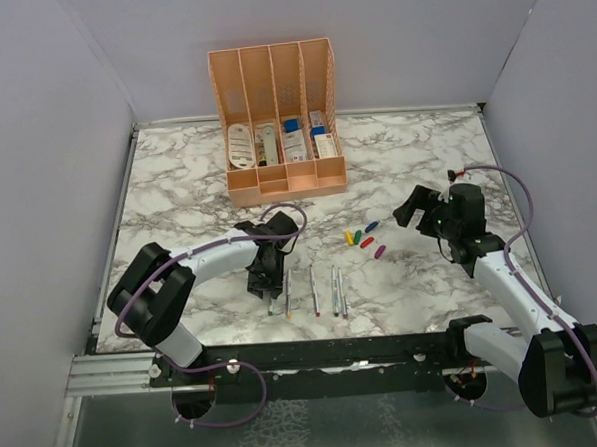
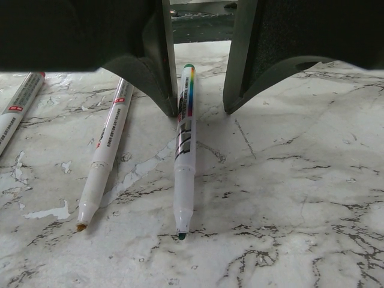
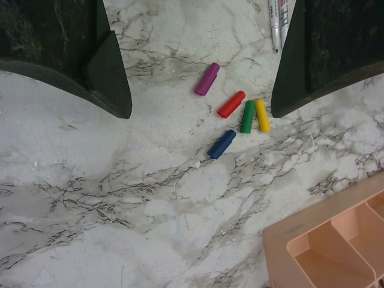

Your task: Insert the pens into the pen caps

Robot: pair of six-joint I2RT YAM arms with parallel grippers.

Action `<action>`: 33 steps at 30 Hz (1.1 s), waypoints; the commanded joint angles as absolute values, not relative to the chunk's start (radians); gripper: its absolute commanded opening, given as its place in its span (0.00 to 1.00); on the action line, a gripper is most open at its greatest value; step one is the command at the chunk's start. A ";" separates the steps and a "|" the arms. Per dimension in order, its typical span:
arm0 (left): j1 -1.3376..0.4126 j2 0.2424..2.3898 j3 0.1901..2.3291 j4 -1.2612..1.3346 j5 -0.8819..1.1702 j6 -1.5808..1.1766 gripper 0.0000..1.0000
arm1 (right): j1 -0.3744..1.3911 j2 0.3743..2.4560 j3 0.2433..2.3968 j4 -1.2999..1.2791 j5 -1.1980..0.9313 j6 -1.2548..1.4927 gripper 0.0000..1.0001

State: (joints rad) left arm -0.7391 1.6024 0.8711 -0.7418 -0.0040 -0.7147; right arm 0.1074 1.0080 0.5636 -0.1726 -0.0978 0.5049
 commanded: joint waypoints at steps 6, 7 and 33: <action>-0.748 1.807 0.830 -0.709 0.041 -0.655 0.36 | 0.110 1.021 0.599 -0.169 -0.065 0.513 0.99; -0.749 1.815 0.837 -0.709 0.042 -0.651 0.34 | 0.110 1.022 0.601 -0.169 -0.065 0.512 0.99; -0.748 1.925 0.856 -0.645 0.032 -0.622 0.35 | 0.110 1.034 0.612 -0.178 -0.051 0.508 0.99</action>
State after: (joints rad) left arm -0.7319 1.7367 0.9844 -0.8215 0.0822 -0.6224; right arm 0.1074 1.0348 0.5755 -0.1734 -0.0723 0.5041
